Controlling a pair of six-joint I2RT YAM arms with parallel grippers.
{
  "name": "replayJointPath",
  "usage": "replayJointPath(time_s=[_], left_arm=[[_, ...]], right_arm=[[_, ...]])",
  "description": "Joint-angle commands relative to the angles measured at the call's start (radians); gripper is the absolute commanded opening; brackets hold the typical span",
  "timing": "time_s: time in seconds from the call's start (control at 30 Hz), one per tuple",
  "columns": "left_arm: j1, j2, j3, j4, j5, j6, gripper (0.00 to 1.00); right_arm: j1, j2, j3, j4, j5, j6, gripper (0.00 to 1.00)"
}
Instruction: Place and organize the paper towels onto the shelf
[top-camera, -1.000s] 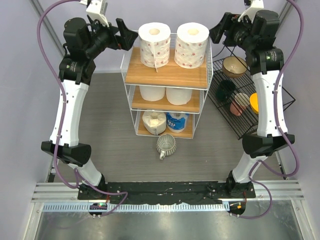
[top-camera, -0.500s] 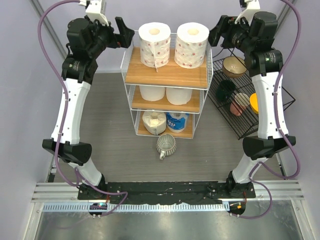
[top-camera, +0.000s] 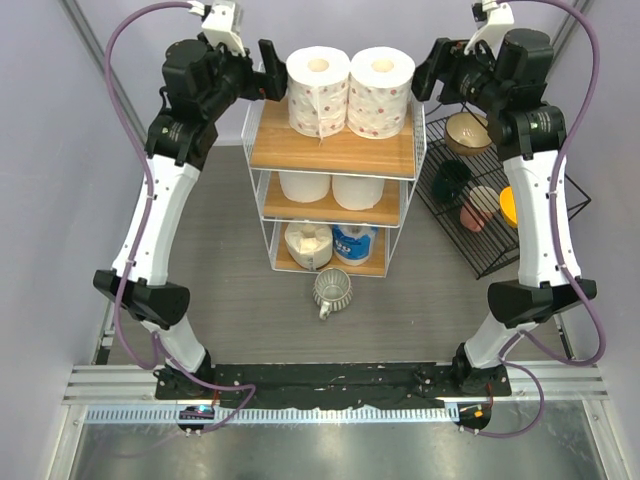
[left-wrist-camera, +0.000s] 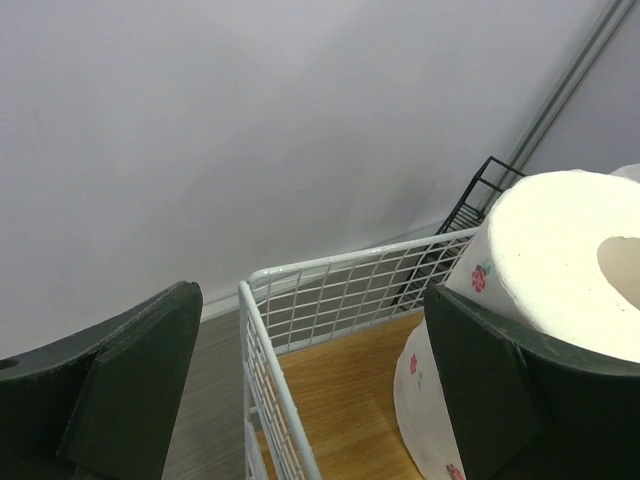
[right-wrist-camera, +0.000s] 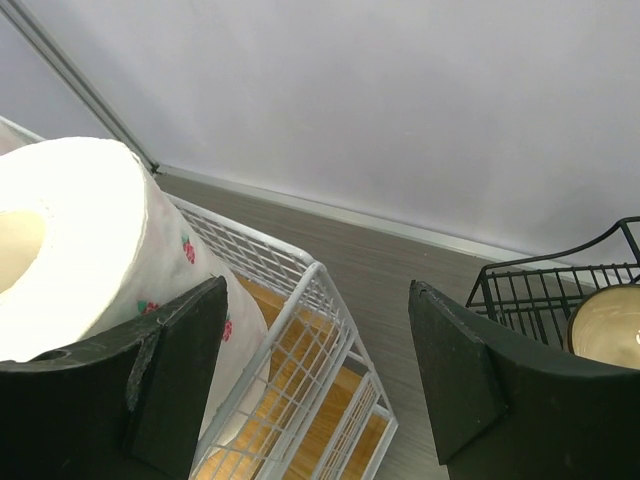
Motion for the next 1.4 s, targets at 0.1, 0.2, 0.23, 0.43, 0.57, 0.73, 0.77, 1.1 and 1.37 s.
replayJointPath(time_s=[0.1,0.2,0.23,0.43,0.57,0.73,0.77,1.1,1.37], left_arm=[[-0.023,-0.059,-0.066,0.055,-0.017,0.032,0.98],[-0.023,-0.078,-0.097,0.060,-0.022,0.041,0.98],[-0.023,-0.087,-0.106,0.060,-0.025,0.041,0.98],[-0.024,-0.140,-0.161,0.078,-0.034,0.052,0.98],[-0.024,-0.159,-0.179,0.073,-0.032,0.055,0.98],[-0.024,-0.194,-0.218,0.092,-0.031,0.052,0.98],[-0.023,-0.199,-0.219,0.092,-0.032,0.052,0.98],[-0.023,-0.193,-0.193,0.090,-0.057,0.062,1.00],[-0.023,-0.164,-0.158,0.145,-0.153,0.069,1.00]], right_arm=[[0.031,-0.080,-0.028,0.043,-0.021,-0.005,0.79],[0.047,-0.083,-0.033,0.043,-0.021,-0.004,0.79],[0.056,-0.085,-0.031,0.041,-0.019,-0.004,0.80],[0.090,-0.088,-0.033,0.035,-0.012,-0.004,0.79],[0.103,-0.094,-0.037,0.031,0.002,-0.008,0.79],[0.114,-0.108,-0.048,0.032,0.016,-0.016,0.79],[0.114,-0.112,-0.050,0.035,0.028,-0.014,0.79],[0.114,-0.146,-0.077,0.090,0.143,-0.008,0.79],[0.114,-0.175,-0.148,0.232,0.281,0.006,0.80]])
